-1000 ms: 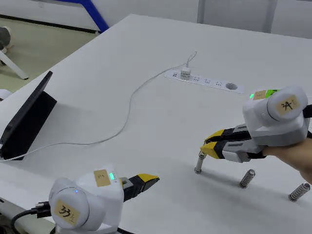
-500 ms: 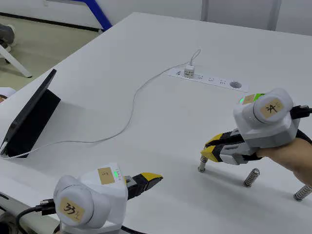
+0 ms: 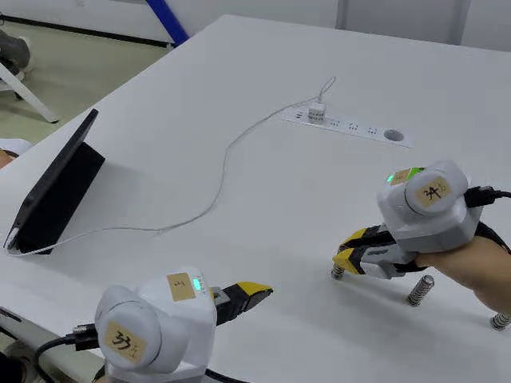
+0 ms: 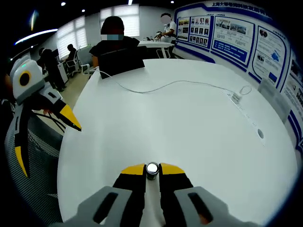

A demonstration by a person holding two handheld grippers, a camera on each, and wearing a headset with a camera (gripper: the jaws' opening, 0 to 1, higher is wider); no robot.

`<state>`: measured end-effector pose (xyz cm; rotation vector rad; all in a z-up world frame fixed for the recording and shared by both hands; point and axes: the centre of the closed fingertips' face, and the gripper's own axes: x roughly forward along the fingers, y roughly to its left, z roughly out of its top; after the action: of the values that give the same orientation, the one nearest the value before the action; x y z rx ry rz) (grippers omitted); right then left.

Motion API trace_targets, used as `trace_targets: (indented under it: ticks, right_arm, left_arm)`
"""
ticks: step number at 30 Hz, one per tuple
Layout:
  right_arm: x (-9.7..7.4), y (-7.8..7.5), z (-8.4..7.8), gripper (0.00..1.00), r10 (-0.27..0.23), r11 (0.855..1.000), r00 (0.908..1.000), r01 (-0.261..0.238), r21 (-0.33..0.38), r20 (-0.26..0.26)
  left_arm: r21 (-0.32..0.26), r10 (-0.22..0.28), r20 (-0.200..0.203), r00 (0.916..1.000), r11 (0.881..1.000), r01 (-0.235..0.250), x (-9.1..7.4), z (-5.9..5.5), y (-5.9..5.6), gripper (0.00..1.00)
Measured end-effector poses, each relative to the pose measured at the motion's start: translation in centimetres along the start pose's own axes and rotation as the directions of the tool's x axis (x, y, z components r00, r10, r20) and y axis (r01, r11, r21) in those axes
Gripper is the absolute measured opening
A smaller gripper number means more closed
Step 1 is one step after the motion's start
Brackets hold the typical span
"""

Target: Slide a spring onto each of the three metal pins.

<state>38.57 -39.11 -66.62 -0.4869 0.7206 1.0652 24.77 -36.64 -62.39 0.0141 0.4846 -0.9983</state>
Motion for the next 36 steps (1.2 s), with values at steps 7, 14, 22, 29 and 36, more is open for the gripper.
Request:
trace_targets:
  ticks: [7,14,22,29,36]
  right_arm:
    - [0.2,0.1,-0.5,0.12,0.001,1.000,0.9999,-0.001,-0.006,-0.013]
    - [0.1,0.0,-0.8,0.14,-0.005,1.000,0.9998,0.005,0.002,-0.018]
    - [-2.4,-0.6,0.3,0.19,-0.043,0.999,0.9983,0.044,-0.019,0.040]
    - [-5.9,0.2,1.1,0.20,-0.078,0.995,0.9817,0.065,0.078,0.174]
    - [-9.6,1.2,-1.2,0.23,-0.140,0.986,0.9658,0.115,0.122,0.218]
  left_arm:
    - [0.002,-0.001,-0.009,1.0000,1.000,0.001,0.0,-0.1,0.0,0.87]
    - [0.007,-0.002,-0.017,0.9998,1.000,0.002,0.1,-0.3,-0.1,0.86]
    - [-0.014,0.022,0.002,0.9997,1.000,-0.022,-0.2,0.0,0.5,0.86]
    - [-0.048,0.076,0.032,0.9966,0.996,-0.074,-0.8,0.5,1.8,0.86]
    - [-0.047,0.101,0.043,0.9939,0.994,-0.099,-1.2,1.0,2.3,0.86]
